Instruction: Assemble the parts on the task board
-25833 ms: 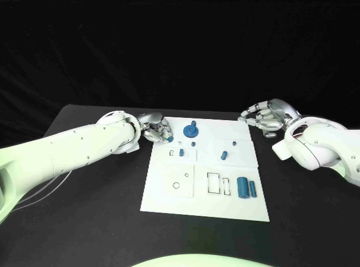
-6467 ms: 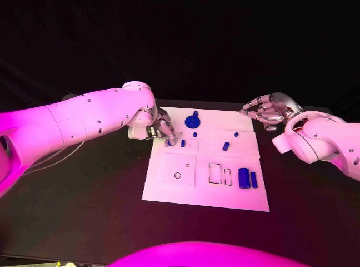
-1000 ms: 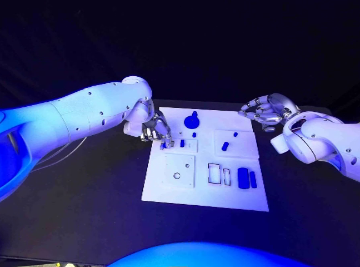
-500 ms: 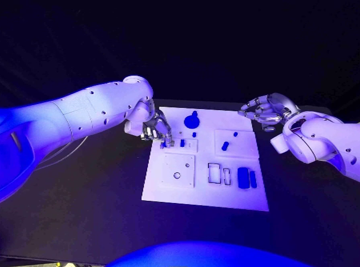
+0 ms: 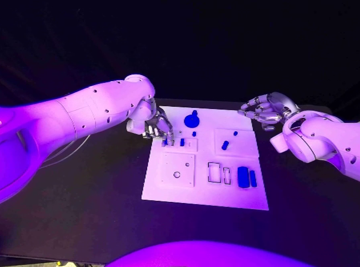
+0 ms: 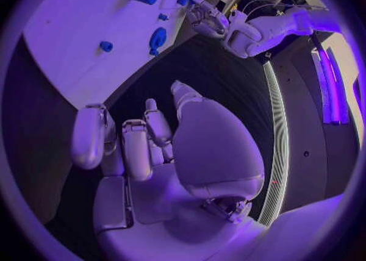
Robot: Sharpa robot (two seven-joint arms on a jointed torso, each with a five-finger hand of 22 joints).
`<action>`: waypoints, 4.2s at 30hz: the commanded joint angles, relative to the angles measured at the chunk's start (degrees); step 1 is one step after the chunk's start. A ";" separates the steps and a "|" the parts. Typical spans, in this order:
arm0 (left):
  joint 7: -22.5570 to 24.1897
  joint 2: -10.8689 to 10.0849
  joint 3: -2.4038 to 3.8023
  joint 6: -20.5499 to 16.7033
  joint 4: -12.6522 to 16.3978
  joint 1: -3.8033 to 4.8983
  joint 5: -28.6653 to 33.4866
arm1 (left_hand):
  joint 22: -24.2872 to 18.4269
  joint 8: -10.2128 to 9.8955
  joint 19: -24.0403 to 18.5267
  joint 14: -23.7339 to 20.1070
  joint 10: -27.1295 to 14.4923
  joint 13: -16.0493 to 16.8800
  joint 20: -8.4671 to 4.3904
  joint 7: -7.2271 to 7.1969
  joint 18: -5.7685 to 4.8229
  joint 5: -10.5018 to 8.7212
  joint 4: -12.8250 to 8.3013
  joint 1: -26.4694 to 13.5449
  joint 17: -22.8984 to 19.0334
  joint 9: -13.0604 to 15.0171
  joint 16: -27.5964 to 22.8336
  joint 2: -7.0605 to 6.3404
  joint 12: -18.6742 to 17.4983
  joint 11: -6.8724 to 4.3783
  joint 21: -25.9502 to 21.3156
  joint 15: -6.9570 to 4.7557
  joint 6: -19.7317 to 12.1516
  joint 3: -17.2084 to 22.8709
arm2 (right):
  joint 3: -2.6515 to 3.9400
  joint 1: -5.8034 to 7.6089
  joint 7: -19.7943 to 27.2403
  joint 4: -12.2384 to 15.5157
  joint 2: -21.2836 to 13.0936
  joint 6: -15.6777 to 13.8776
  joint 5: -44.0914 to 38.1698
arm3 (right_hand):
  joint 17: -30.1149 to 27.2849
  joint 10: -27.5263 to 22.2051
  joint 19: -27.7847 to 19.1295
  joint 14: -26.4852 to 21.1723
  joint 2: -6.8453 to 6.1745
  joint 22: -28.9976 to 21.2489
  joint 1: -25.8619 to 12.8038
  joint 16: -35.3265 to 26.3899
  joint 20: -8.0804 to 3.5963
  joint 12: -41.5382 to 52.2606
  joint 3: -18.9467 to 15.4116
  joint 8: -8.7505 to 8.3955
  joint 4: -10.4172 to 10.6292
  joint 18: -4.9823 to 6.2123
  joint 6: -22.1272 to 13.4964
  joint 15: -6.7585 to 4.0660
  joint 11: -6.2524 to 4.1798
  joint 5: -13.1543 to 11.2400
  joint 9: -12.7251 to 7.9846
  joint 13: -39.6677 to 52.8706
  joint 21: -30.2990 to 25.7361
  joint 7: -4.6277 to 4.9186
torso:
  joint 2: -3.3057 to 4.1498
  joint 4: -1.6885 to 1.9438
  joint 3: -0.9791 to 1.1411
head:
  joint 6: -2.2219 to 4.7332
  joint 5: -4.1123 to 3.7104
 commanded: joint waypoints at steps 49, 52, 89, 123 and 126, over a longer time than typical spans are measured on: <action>11.31 -7.26 0.98 -11.80 8.31 -0.79 4.74 | 1.92 -1.06 -1.19 5.93 -1.03 -3.66 0.49 -1.45 -0.79 -3.54 1.67 4.32 13.87 3.03 -0.05 4.33 -3.36 -0.03 -3.20 0.16 -0.08 -0.61 | 0.01 -0.38 0.76 0.01 -0.12 -0.02 0.27 | 4.07 -0.77 -0.56 3.13 -0.22 4.88 -2.49 -0.52 -0.46 -0.67 2.91 1.54 0.20 1.17 -0.64 -0.21 -0.41 1.33 -0.48 -0.40 -1.66 -0.12 | -0.08 0.10 -0.09 | 0.98 -0.29; 12.72 -8.11 0.97 -12.50 9.04 -0.95 5.71 | 1.31 -1.49 -1.59 5.83 -1.75 -4.88 0.57 -1.24 -0.62 -4.57 2.05 4.48 13.52 3.00 -0.24 4.38 -4.19 0.14 -3.75 0.27 -0.42 -0.73 | 0.01 -0.40 0.98 0.05 -0.16 -0.13 -0.20 | 4.02 -0.78 -0.60 3.12 -0.22 4.83 -2.47 -0.56 -0.46 -0.67 2.93 1.54 0.19 1.19 -0.65 -0.21 -0.40 1.33 -0.48 -0.40 -1.79 -0.12 | -0.06 0.10 -0.05 | 1.09 -0.26; 12.60 -11.02 0.86 -16.10 10.85 -1.77 7.73 | -0.09 -3.24 -2.40 5.49 -4.31 -8.63 0.97 -0.50 -0.26 -5.29 2.27 5.99 12.45 3.08 -0.85 2.42 -6.87 0.76 -5.11 0.71 -2.65 -1.39 | 0.01 -0.43 1.79 0.39 -0.36 -0.27 -2.83 | 3.92 -1.16 -0.73 3.07 -0.53 4.74 -1.38 -0.69 -0.46 -1.01 3.44 1.57 -0.43 1.24 -0.81 -0.21 -0.39 1.33 -0.61 -0.74 -2.14 -0.08 | -0.07 0.02 -0.03 | 1.48 -0.15; 32.87 -14.85 0.85 -10.60 13.38 -4.10 13.82 | -0.18 -5.16 -2.55 5.55 -5.46 -11.20 1.63 0.67 -0.26 -8.76 0.26 11.24 12.77 2.55 -0.69 2.58 -8.57 1.78 -5.37 1.69 -4.22 -1.02 | 0.03 0.17 1.93 7.14 4.53 7.25 -31.82 | 3.58 -1.70 -0.70 2.97 -4.45 5.83 2.27 -1.49 -1.51 -2.36 28.83 -7.40 -14.30 1.29 -0.70 -1.43 -1.84 0.01 -5.86 -2.14 -2.69 -0.90 | -0.09 0.20 -0.16 | 2.96 -0.85; 32.96 -14.90 0.85 -10.01 13.49 -4.14 13.69 | -0.16 -5.23 -2.55 5.57 -5.40 -11.10 1.63 0.67 -0.26 -8.82 0.19 11.44 12.84 2.50 -0.65 2.60 -8.52 1.77 -5.35 1.69 -4.17 -1.02 | 0.03 0.18 1.81 7.28 5.54 6.61 -33.17 | 3.83 -1.26 -0.39 3.08 -3.96 6.46 1.12 -1.44 -2.48 -2.29 32.33 -8.82 -16.72 1.19 -1.13 -2.48 -3.01 0.36 -6.50 -1.90 -1.98 -1.61 | -0.03 0.14 -0.14 | 3.12 -0.90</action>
